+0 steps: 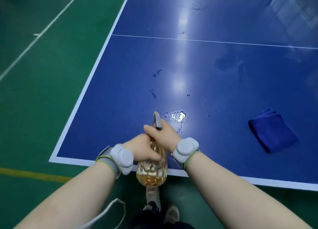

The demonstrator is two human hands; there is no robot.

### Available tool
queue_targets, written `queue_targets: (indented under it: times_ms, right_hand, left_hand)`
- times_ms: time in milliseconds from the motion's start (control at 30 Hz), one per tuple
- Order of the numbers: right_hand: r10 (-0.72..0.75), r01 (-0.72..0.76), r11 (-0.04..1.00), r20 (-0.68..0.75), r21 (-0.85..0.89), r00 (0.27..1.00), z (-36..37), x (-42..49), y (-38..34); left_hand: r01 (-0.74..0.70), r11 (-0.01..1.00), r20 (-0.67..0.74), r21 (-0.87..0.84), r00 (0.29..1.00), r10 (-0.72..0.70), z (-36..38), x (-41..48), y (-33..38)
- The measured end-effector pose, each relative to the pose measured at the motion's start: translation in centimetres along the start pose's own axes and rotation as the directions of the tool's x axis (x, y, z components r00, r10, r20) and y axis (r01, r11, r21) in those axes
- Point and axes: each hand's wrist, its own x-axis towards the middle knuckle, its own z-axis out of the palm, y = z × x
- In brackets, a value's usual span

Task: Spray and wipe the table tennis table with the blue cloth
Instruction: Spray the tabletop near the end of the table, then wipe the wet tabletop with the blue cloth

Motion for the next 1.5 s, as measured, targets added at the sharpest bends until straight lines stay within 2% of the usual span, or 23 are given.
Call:
queue_targets:
  times_ms: [100,267,467,633,933,1100,1233,1367,1467,1500]
  right_hand:
    - [0.026,-0.028,0.998,0.032,0.052,0.999,0.4,1.6,-0.7]
    - [0.047,-0.04,0.997,0.104,-0.07,0.994,0.8,3.6,-2.2]
    - [0.033,-0.022,0.993,0.103,-0.113,0.994,2.0,6.8,-4.3]
    - [0.038,-0.028,0.991,0.074,-0.13,0.997,2.5,9.5,-5.7]
    - [0.082,-0.082,0.991,-0.005,-0.106,0.997,1.5,12.7,-5.8]
    - [0.113,-0.114,0.993,-0.021,-0.044,0.993,0.9,13.4,-5.6]
    - [0.115,-0.115,0.993,-0.017,-0.032,0.993,0.2,13.6,-5.2]
    - [0.128,-0.128,0.992,-0.024,-0.013,0.992,-1.1,13.3,-4.6]
    - [0.144,-0.144,0.989,-0.031,-0.013,0.989,-2.3,12.9,-3.8]
    - [0.15,-0.15,0.989,-0.036,-0.011,0.988,-2.8,12.7,-3.5]
  left_hand:
    - [-0.045,0.998,-0.097,-0.05,0.994,0.04,-2.2,-0.1,-0.4]
    - [0.002,0.993,-0.301,-0.116,0.953,-0.038,-6.3,1.2,-2.3]
    - [0.089,0.99,-0.515,-0.113,0.847,-0.135,-10.8,3.7,-6.3]
    - [0.165,0.978,-0.666,-0.128,0.716,-0.208,-14.2,4.0,-7.0]
    - [0.148,0.975,-0.767,-0.167,0.602,-0.222,-19.0,6.7,-8.7]
    - [0.321,0.928,-0.785,-0.192,0.517,-0.341,-20.1,7.7,-8.5]
    - [0.277,0.945,-0.791,-0.174,0.532,-0.302,-20.2,8.6,-8.7]
    - [0.306,0.898,-0.766,-0.316,0.476,-0.432,-19.1,9.3,-7.8]
    - [0.351,0.874,-0.701,-0.337,0.526,-0.481,-17.4,10.0,-6.5]
    - [0.368,0.863,-0.693,-0.345,0.521,-0.499,-16.8,10.3,-5.8]
